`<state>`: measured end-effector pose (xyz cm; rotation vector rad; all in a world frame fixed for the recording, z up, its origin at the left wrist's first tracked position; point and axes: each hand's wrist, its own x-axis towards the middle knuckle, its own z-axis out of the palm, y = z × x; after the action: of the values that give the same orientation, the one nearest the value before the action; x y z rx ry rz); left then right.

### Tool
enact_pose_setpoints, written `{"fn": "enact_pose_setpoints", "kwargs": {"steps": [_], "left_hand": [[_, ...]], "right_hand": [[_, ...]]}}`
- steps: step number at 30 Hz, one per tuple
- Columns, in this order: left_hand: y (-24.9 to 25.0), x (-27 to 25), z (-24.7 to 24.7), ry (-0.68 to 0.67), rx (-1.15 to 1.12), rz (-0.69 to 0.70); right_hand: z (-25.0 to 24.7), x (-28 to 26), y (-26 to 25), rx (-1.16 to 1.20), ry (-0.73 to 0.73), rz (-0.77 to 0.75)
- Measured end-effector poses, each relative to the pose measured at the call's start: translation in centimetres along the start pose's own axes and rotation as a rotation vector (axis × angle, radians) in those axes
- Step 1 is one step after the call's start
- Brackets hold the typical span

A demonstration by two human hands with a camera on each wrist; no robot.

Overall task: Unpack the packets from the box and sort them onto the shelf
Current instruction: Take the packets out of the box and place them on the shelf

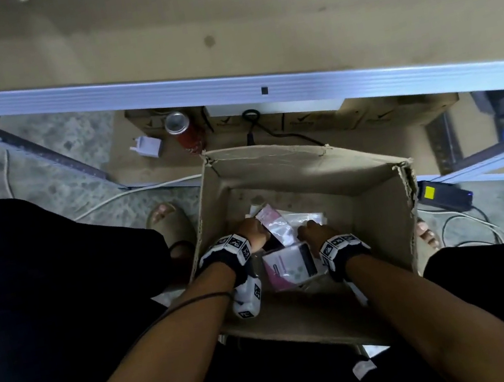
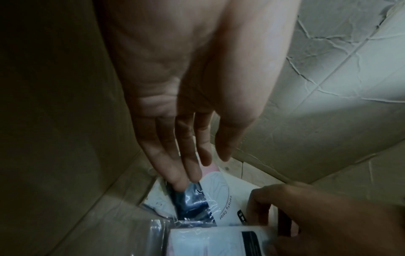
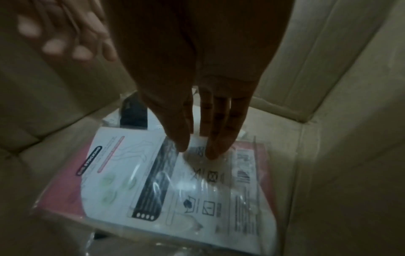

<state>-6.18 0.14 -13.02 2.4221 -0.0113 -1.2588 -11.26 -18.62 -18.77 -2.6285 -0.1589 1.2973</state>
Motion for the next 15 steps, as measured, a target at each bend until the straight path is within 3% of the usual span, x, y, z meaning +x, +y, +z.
{"fn": "enact_pose_setpoints", "kwargs": {"steps": [5, 8, 15], "left_hand": [[-0.4, 0.3, -0.4, 0.027, -0.083, -0.015], [-0.3, 0.6, -0.3, 0.046, -0.059, -0.023], [-0.9, 1.0, 0.7, 0.112, -0.003, -0.068]], "right_hand": [[0.0, 0.3, -0.2, -0.017, -0.017, -0.029], [-0.9, 0.5, -0.4, 0.095, 0.006, -0.032], [-1.9, 1.3, -1.2, 0.233, 0.121, 0.132]]}}
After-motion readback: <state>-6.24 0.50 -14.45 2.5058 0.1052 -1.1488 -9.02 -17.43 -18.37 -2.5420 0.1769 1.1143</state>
